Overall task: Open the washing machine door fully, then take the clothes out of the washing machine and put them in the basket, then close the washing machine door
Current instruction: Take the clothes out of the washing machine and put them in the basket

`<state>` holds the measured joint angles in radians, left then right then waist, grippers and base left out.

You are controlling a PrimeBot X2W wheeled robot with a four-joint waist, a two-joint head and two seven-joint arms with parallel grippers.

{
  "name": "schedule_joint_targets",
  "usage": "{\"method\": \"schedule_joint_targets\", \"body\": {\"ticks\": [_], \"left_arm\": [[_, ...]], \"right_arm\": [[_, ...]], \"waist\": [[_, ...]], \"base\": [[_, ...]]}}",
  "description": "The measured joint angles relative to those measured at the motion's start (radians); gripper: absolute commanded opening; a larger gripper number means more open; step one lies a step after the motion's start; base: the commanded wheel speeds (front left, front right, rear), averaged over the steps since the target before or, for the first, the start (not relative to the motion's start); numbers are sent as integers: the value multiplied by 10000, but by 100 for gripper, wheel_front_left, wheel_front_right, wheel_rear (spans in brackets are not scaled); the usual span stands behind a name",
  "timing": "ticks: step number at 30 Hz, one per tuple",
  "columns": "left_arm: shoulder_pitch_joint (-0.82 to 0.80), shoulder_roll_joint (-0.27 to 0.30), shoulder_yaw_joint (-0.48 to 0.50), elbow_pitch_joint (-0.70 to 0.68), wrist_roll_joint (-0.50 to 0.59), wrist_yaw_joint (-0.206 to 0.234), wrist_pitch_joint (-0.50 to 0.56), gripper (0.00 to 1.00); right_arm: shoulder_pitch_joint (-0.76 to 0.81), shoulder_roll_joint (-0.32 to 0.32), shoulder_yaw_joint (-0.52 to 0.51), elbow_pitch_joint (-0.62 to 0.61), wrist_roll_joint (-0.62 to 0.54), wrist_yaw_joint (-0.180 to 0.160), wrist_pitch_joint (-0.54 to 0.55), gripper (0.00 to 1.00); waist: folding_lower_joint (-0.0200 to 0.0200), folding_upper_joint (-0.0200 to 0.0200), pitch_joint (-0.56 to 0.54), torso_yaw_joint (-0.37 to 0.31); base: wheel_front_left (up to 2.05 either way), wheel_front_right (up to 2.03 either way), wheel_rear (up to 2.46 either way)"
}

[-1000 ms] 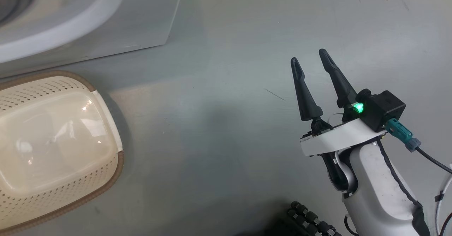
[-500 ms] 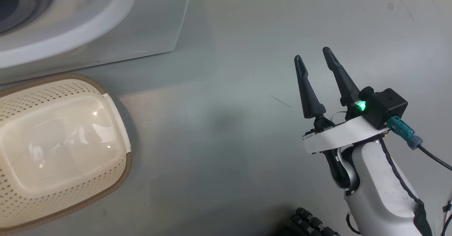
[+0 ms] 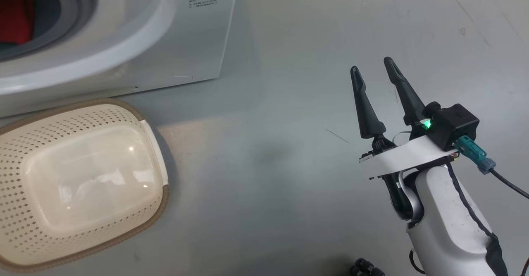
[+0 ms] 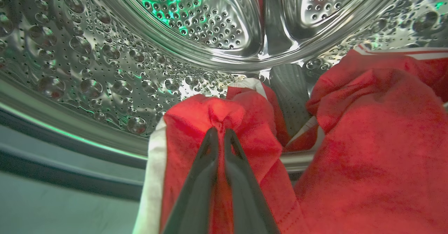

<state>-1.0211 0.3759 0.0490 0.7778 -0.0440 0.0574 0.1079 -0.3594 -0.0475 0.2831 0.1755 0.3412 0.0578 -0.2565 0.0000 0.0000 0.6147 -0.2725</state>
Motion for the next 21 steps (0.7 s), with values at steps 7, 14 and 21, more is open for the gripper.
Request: {"method": "schedule_joint_targets", "body": {"ticks": [7,14,21], "left_arm": [[653,-460,58,274,-351,-27,-1120,0],[1374,-966,140,516,-619,-198,-2238,0],[2110,-1344,174,583,-928,-380,-3181,0]], "right_arm": [[34,-2,-299,98,-201,12,0,100],[410,-31,-573,297,-378,13,0,100],[763,-171,-884,385,-451,15,0,100]], "waist": [[0,0,-621,218],[0,0,-1338,492],[0,0,-2117,813]], "base": [[0,0,0],[0,0,0],[0,0,0]]}}
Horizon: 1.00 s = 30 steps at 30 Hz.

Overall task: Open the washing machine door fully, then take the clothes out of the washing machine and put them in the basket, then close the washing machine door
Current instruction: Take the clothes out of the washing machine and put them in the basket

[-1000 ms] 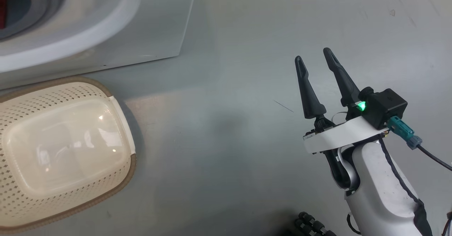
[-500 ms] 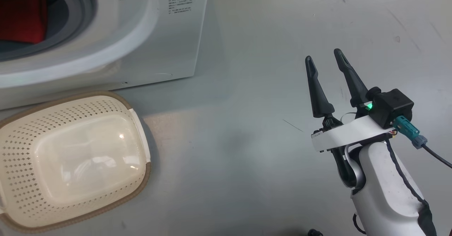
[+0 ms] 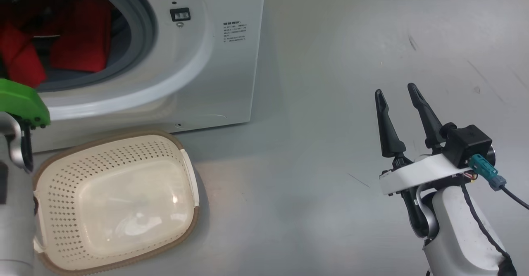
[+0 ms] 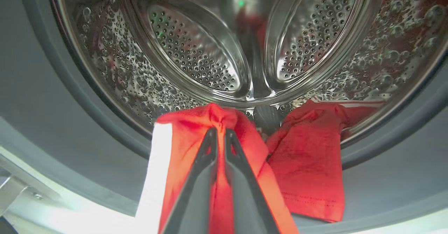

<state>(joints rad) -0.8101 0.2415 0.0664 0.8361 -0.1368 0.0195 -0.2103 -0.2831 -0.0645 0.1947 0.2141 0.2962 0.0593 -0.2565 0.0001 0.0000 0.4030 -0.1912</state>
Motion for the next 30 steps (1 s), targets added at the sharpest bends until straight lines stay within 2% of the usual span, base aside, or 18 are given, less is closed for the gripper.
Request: {"method": "schedule_joint_targets", "body": {"ticks": [8,16,30], "left_arm": [[902,-211,-84,-59,-25,-336,-385,0],[1667,-422,-48,-798,-128,-587,-418,0],[2880,-481,184,-3896,-109,-686,-418,0]], "right_arm": [[537,-15,-224,102,-25,2,0,100],[932,-6,-259,163,-75,10,0,100],[1337,10,-349,159,-107,102,0,100]], "waist": [[0,0,-864,393],[0,0,-1604,776],[0,0,-2346,1157]], "base": [[0,0,0],[0,0,0],[0,0,0]]}}
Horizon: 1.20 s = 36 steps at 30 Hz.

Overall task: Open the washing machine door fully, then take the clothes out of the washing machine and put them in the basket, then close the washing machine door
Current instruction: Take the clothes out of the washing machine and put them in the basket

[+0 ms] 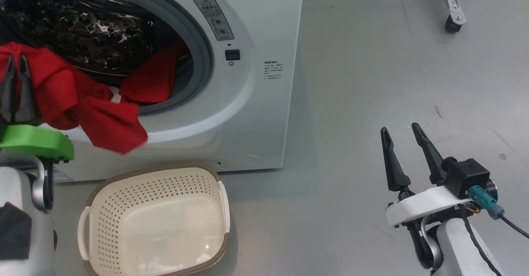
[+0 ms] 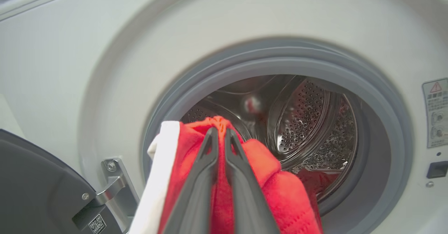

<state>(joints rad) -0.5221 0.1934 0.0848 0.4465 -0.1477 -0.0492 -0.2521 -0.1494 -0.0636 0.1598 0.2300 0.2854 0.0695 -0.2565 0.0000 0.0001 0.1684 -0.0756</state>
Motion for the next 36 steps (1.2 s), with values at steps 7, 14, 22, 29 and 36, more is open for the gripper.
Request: {"method": "schedule_joint_targets", "body": {"ticks": [7,14,22,29,36], "left_arm": [[559,-245,-44,-779,0,-90,0,0],[1048,-309,-50,-1340,15,-104,0,0],[1632,-428,-322,-1310,105,-272,0,0],[2261,-460,-694,-560,178,-366,81,0],[2609,-479,-926,82,178,-441,477,0]], "right_arm": [[18,8,0,-54,-56,13,0,100],[113,12,4,-82,-69,82,0,100],[138,27,88,-98,-165,115,0,100],[136,36,111,-150,-165,121,0,100],[89,58,163,-209,-165,167,0,100]], "waist": [[0,0,-55,51],[0,0,-24,66],[0,0,106,-9],[0,0,410,-203],[0,0,695,-429]], "base": [[0,0,0],[0,0,0],[0,0,0],[0,0,0],[0,0,0]]}}
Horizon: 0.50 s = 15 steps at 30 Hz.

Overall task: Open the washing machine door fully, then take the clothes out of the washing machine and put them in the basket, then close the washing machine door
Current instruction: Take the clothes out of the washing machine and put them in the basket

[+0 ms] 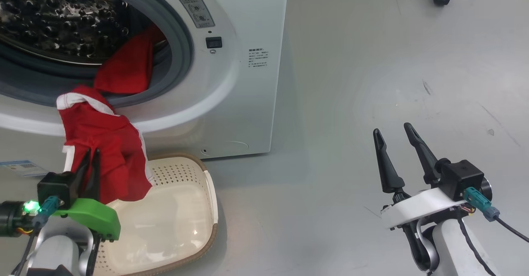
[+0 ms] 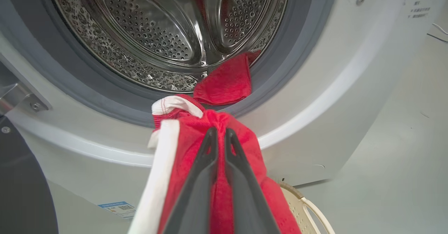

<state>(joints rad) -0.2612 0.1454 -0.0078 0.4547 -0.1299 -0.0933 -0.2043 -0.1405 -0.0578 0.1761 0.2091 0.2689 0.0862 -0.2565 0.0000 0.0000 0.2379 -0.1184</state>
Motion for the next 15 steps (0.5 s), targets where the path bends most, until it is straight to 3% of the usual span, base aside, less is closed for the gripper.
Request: {"method": "schedule_joint_targets", "body": {"ticks": [15], "left_arm": [[-214,174,-132,1147,96,-13,681,0]], "right_arm": [[-422,27,96,-313,0,10,0,100]], "waist": [[0,0,1162,-678]], "base": [[0,0,0]]}}
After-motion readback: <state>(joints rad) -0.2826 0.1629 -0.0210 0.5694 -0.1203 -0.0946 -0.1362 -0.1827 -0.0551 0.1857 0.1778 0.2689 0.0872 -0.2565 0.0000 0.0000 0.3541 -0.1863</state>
